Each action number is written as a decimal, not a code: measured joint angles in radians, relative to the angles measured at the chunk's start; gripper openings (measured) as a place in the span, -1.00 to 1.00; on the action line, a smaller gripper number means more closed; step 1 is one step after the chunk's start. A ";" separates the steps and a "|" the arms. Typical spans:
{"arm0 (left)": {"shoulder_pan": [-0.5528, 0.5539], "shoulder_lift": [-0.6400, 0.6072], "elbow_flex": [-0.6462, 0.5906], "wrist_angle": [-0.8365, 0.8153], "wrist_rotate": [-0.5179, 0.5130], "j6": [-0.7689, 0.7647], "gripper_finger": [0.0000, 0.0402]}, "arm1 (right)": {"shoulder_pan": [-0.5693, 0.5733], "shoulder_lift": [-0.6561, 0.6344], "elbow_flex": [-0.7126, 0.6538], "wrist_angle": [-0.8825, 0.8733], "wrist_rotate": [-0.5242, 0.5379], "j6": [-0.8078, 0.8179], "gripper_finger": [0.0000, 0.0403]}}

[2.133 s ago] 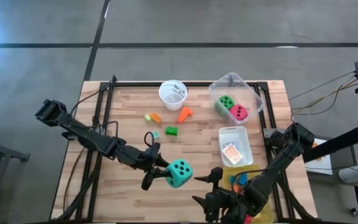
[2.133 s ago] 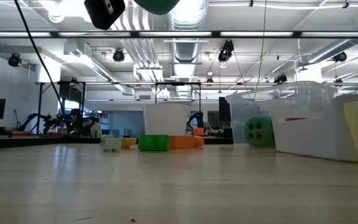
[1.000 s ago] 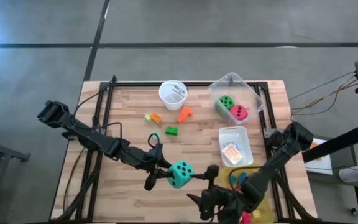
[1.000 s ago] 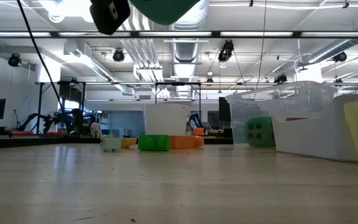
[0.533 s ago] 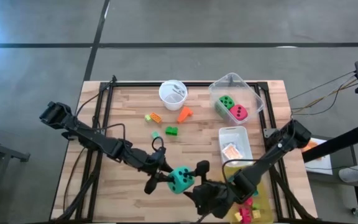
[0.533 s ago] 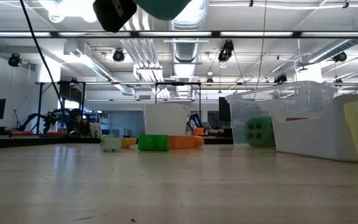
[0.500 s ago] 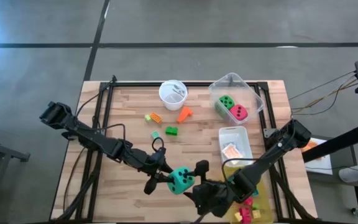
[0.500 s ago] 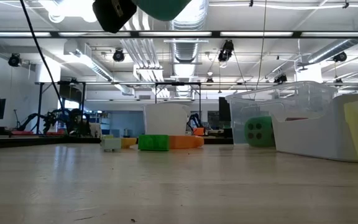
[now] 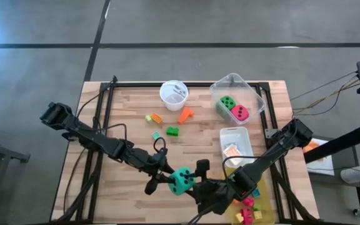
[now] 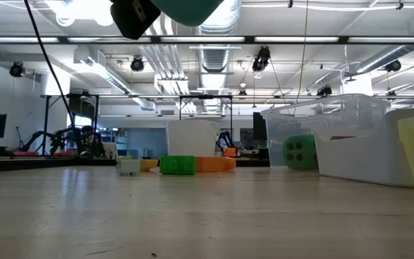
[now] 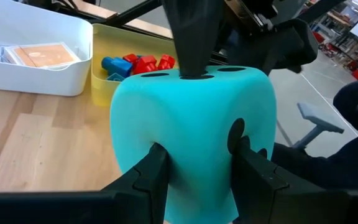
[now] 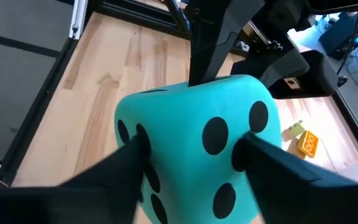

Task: Pick & Place Toys
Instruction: Put the light blue dice into the transparent bin

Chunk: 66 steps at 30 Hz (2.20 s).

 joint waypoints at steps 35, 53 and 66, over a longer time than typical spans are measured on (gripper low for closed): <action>0.002 -0.034 0.023 0.013 -0.071 -0.057 0.67 | 0.007 0.006 0.049 -0.276 -0.082 0.319 -0.42; -0.003 -0.112 0.016 -0.350 -0.192 -0.254 0.66 | -0.096 -0.087 0.418 -1.083 -0.042 0.732 -0.43; -0.005 -0.119 0.014 -0.447 -0.235 -0.310 0.66 | -0.474 -0.240 0.400 -1.117 0.020 0.741 -0.49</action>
